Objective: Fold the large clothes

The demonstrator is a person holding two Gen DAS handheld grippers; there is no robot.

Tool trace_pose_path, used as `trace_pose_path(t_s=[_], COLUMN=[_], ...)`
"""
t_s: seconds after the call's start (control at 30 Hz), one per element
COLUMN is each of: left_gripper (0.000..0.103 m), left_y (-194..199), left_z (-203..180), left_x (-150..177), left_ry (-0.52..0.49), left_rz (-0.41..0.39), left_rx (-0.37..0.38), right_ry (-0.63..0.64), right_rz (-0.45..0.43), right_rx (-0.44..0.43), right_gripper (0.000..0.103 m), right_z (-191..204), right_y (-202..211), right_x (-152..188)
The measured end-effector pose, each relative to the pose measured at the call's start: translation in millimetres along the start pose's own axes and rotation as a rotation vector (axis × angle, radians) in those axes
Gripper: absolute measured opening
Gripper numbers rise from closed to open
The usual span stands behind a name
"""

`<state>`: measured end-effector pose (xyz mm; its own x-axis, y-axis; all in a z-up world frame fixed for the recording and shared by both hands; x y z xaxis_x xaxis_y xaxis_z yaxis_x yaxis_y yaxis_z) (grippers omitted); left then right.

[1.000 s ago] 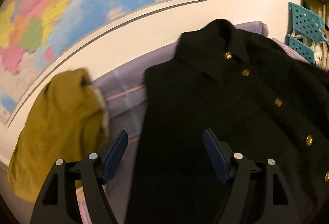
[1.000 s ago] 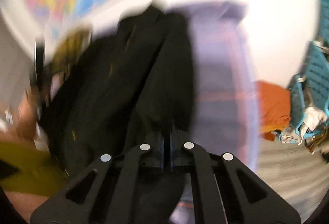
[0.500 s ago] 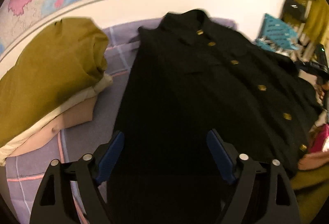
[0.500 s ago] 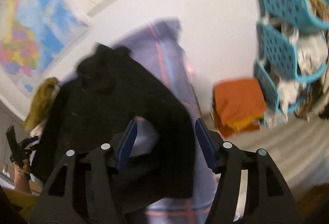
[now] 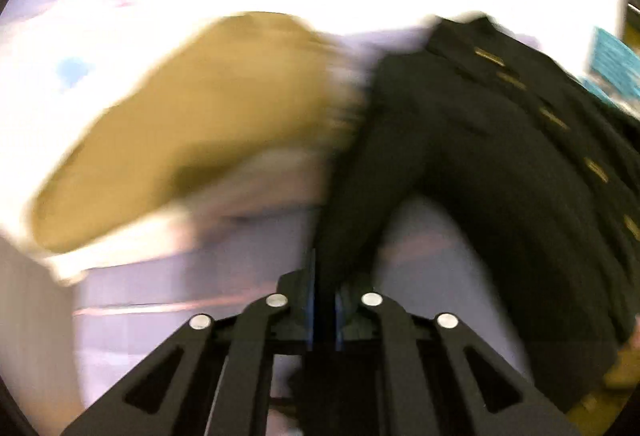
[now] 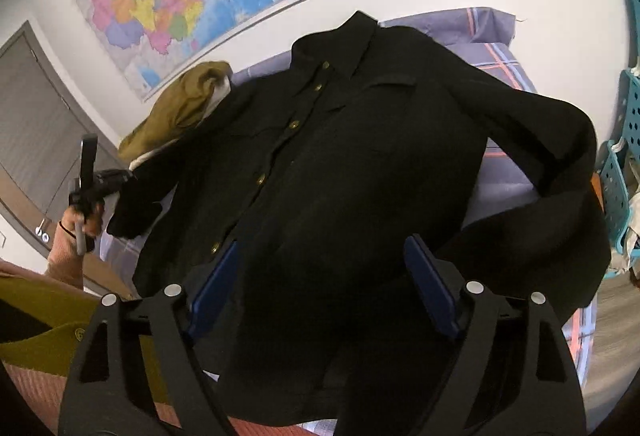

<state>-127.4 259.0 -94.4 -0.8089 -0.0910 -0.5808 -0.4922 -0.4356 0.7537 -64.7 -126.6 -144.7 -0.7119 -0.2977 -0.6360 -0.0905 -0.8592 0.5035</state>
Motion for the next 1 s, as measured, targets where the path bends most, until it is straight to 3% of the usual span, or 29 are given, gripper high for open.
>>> trace_pose_path(t_s=[0.03, 0.07, 0.1, 0.13, 0.17, 0.23, 0.3, 0.47, 0.53, 0.63, 0.7, 0.77, 0.87, 0.93, 1.0], left_gripper=[0.015, 0.041, 0.061, 0.066, 0.067, 0.067, 0.067, 0.076, 0.079, 0.084, 0.093, 0.093, 0.093, 0.072, 0.024], left_y=[-0.1, -1.8, -3.4, -2.4, 0.3, 8.8, 29.0, 77.6, 87.3, 88.4, 85.6, 81.9, 69.3, 70.1, 64.9], left_z=[18.8, 29.6, 41.8, 42.5, 34.8, 8.6, -25.6, -102.5, -125.0, -151.6, -166.0, -179.1, -200.0, -206.5, -201.0], left_x=[-4.6, -5.9, -6.6, -6.6, -5.3, 2.6, 13.6, 52.5, 73.0, 88.4, 91.0, 100.5, 115.4, 109.4, 101.1], left_ry=[0.052, 0.067, 0.049, 0.028, 0.015, 0.012, 0.010, -0.078, -0.132, -0.174, -0.164, -0.190, -0.266, -0.284, -0.216], left_rz=[0.005, 0.014, 0.010, 0.000, -0.013, -0.028, -0.073, -0.100, -0.087, -0.040, -0.003, 0.030, 0.036, -0.013, 0.014], left_rx=[-0.025, -0.081, -0.215, -0.266, -0.269, -0.119, 0.098, 0.472, 0.517, 0.588, 0.654, 0.669, 0.597, 0.536, 0.549], right_ry=[0.000, 0.000, 0.000, 0.003, 0.002, -0.002, -0.036, -0.105, -0.132, -0.098, -0.033, 0.026, 0.069, 0.064, 0.075], right_rz=[-0.004, -0.005, 0.001, 0.006, 0.015, 0.043, 0.058, 0.034, 0.011, -0.045, -0.047, -0.005, 0.035, 0.024, 0.008], right_rx=[-0.003, 0.001, 0.012, 0.020, 0.022, 0.062, 0.108, 0.207, 0.226, 0.124, 0.085, 0.119, 0.154, 0.135, 0.098], right_gripper=[0.082, 0.081, 0.082, 0.083, 0.083, 0.084, 0.084, 0.085, 0.086, 0.087, 0.088, 0.090, 0.090, 0.090, 0.077], right_z=[0.4, 0.6, -0.4, -1.6, -2.7, -10.2, -23.2, -53.6, -57.0, -29.2, -6.8, 2.9, 4.1, 6.5, 14.6], right_y=[1.7, 3.4, 3.5, 3.9, 3.2, 1.9, 6.5, 37.8, 47.3, 57.4, 55.4, 44.4, 26.7, 19.9, 16.6], right_x=[2.5, 6.6, 10.5, 13.2, 17.8, 28.3, 35.9, 45.1, 46.7, 44.1, 44.7, 49.5, 54.1, 51.0, 46.6])
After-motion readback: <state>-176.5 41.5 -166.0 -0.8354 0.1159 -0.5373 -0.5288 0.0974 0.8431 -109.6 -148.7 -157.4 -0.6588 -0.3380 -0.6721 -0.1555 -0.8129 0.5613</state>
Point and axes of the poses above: each gripper's, at about its wrist camera, not at the fingertips, and y roughly against the way its jaws point, z to its left, x to its underside, the point moved 9 cm from there along -y, roughly the way its jaws point, and after that the axes turned 9 degrees about -x, right-handed, at the moved point
